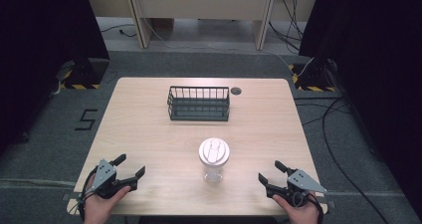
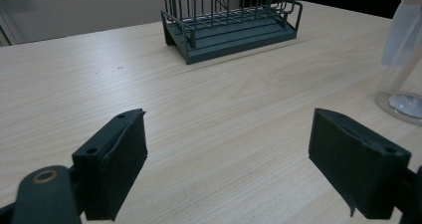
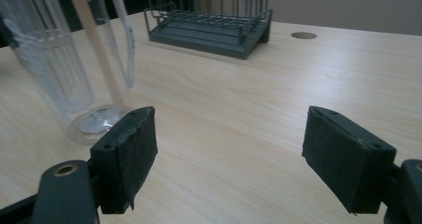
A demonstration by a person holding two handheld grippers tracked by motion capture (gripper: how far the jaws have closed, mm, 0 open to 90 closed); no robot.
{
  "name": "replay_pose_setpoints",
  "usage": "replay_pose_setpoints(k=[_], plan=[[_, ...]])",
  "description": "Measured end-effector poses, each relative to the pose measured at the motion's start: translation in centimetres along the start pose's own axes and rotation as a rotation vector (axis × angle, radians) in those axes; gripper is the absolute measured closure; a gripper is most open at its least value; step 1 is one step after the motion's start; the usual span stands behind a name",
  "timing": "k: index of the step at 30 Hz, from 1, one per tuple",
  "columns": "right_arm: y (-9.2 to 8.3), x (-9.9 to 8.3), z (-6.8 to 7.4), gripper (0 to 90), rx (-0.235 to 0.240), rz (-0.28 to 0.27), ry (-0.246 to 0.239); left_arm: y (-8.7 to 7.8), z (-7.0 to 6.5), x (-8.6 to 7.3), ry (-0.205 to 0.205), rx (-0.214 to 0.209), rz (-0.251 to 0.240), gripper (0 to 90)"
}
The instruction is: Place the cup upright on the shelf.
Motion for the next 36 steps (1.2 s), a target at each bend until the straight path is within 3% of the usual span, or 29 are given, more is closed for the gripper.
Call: replay_pose_setpoints(k=[19, 36], plan=[[2.6, 2.0, 4.2, 19.6, 0.172, -0.022, -0.081, 0.0, -0.3, 0.0, 0.007, -0.009, -0.002, 14.6], [5.2, 2.5, 6.1, 18.9, 0.247, 0.001, -0.108, 0.1, -0.5, -0.1, 0.002, -0.025, 0.004, 14.6]])
Point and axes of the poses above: each handheld gripper's, and its own axes: y roughly forward along the jaws, x roughly out of its top, z roughly to its left, the point moved 1 cm from there along y, roughly forward along the jaws, and after that the axes turned 5 degrees about -y, right-handed, at the moved point
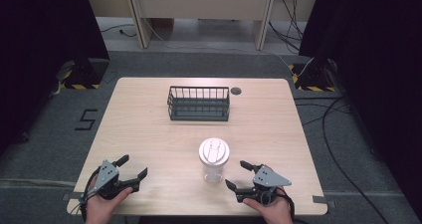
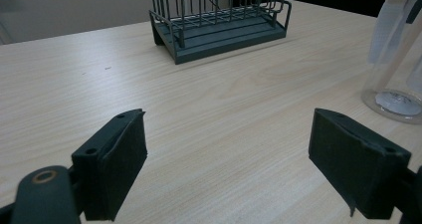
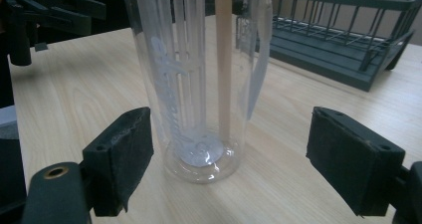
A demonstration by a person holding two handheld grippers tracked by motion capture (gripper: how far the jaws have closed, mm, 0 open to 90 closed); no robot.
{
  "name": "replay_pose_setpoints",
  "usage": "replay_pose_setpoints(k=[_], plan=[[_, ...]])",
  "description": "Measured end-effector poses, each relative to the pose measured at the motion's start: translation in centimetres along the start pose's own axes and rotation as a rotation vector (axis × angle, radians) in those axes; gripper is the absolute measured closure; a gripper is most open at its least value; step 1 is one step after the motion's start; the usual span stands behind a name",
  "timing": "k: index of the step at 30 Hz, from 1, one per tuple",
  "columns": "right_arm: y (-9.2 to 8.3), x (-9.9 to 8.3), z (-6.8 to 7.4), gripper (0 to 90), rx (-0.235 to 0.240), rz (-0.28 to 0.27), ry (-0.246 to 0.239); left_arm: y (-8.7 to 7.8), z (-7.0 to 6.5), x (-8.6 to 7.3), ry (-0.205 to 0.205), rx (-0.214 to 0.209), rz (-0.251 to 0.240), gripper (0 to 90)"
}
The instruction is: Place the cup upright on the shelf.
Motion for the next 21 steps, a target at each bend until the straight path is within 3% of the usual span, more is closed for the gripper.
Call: replay_pose_setpoints(k=[21], plan=[[3.7, 0.5, 0.5, 17.1, 0.042, 0.017, -0.009, 0.1, -0.1, 0.0, 0.0, -0.009, 0.0, 14.6]])
Point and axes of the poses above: each handheld gripper's, and its own axes: y roughly forward along the jaws, x roughly out of its top, z roughly to its left, the point moved 1 cm from there along y, roughly forward along the jaws, and after that the axes turned 5 degrees about -y, right-handed, at the moved point
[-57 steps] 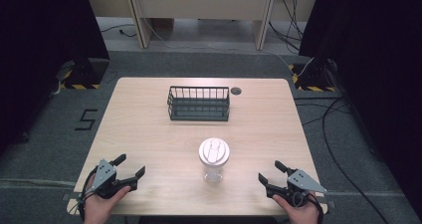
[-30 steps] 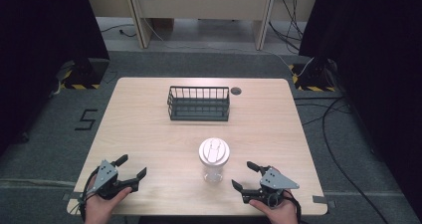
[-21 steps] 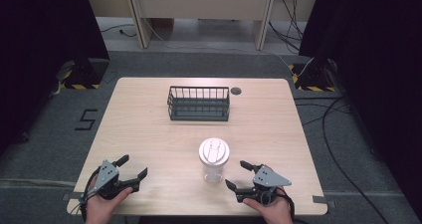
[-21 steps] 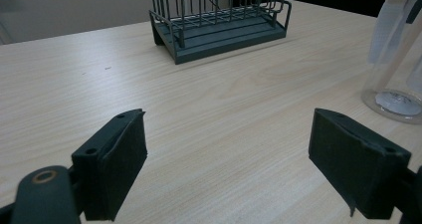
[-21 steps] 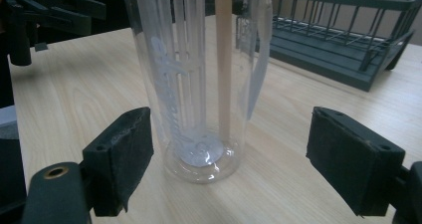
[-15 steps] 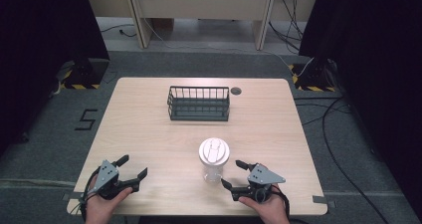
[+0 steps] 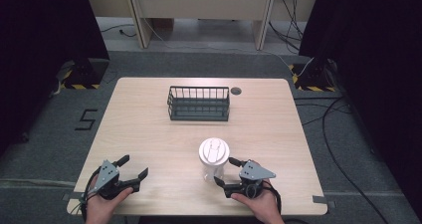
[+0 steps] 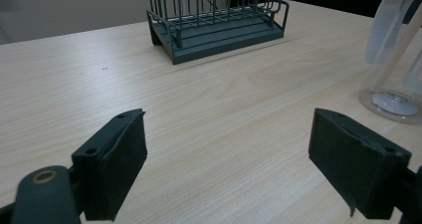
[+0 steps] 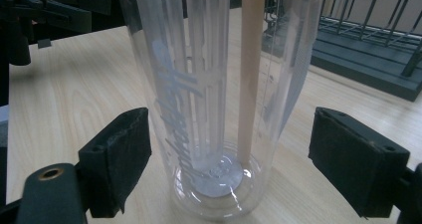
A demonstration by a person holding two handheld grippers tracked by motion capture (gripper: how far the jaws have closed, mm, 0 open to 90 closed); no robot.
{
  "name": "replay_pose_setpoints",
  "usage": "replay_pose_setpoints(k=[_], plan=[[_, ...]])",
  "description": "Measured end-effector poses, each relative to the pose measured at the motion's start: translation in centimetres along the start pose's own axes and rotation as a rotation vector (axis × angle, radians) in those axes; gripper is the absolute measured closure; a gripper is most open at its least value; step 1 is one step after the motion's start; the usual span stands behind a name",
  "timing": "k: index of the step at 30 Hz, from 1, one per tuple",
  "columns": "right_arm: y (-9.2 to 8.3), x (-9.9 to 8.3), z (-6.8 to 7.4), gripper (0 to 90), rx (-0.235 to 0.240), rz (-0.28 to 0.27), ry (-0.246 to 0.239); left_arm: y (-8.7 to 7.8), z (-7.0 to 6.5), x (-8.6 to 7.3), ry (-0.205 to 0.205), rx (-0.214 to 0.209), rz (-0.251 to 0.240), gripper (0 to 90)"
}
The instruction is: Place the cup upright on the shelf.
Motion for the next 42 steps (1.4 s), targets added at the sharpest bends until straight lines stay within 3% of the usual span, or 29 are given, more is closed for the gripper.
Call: replay_pose_setpoints(k=[25, 42], plan=[[3.7, 0.5, 0.0, 17.0, 0.027, 0.009, -0.023, 0.0, 0.0, 0.0, 0.004, -0.006, 0.002, 14.7], [4.0, 0.9, 0.0, 18.6, 0.011, -0.008, -0.036, 0.1, 0.0, 0.0, 0.004, -0.008, 0.004, 14.8]])
Point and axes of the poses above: each handheld gripper's, and its own axes: y roughly forward along the jaws, x roughly out of its top, z roughly to its left, the point moved 1 cm from there along y, roughly forward along the jaws, and after that the axes turned 5 degrees about -y, right-handed, at the moved point
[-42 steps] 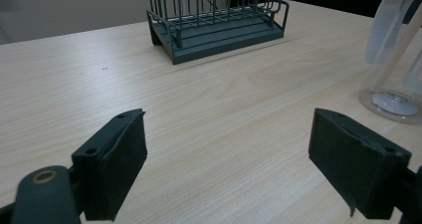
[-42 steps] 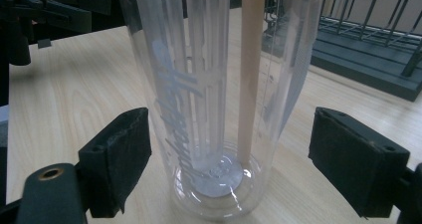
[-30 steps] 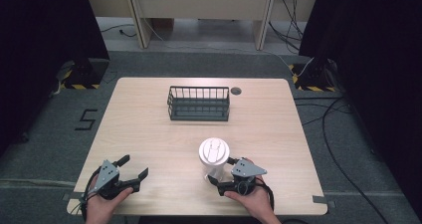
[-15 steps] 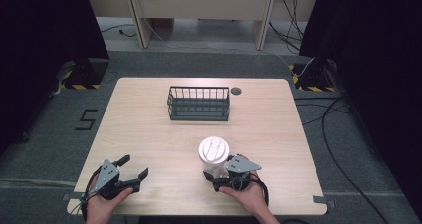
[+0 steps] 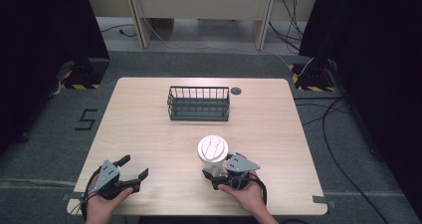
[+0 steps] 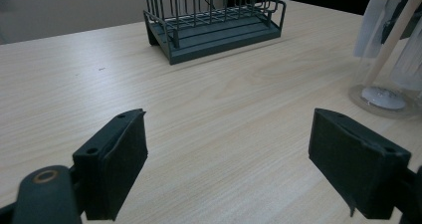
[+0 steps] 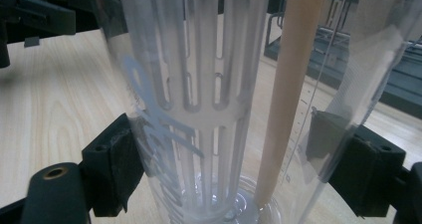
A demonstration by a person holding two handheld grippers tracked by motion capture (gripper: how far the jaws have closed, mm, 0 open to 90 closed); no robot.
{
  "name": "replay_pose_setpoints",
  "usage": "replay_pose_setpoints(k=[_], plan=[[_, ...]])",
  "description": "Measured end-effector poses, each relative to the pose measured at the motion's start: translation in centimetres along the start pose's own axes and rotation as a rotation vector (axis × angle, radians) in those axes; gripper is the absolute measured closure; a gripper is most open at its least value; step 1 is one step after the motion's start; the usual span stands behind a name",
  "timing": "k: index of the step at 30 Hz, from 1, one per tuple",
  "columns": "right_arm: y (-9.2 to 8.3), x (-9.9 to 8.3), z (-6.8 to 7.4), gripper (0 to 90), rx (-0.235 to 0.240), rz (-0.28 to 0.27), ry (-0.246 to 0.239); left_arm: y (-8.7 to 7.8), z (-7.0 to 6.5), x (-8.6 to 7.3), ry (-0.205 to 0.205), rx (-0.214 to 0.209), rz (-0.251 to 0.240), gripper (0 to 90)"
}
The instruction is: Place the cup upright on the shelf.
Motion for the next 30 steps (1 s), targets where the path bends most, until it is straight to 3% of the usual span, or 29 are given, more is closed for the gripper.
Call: replay_pose_setpoints(k=[30], plan=[[0.6, 3.3, -2.7, 18.7, -0.063, -0.047, 0.002, -0.1, 0.1, 0.0, -0.005, 0.001, -0.005, 14.9]])
Point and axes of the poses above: each handheld gripper's, and its own axes: y roughly forward along the jaws, x roughly out of its top, z roughly to its left, the point moved 1 cm from there along y, roughly forward along the jaws, and after that the axes turned 5 degrees about -y, right-handed, at the moved point
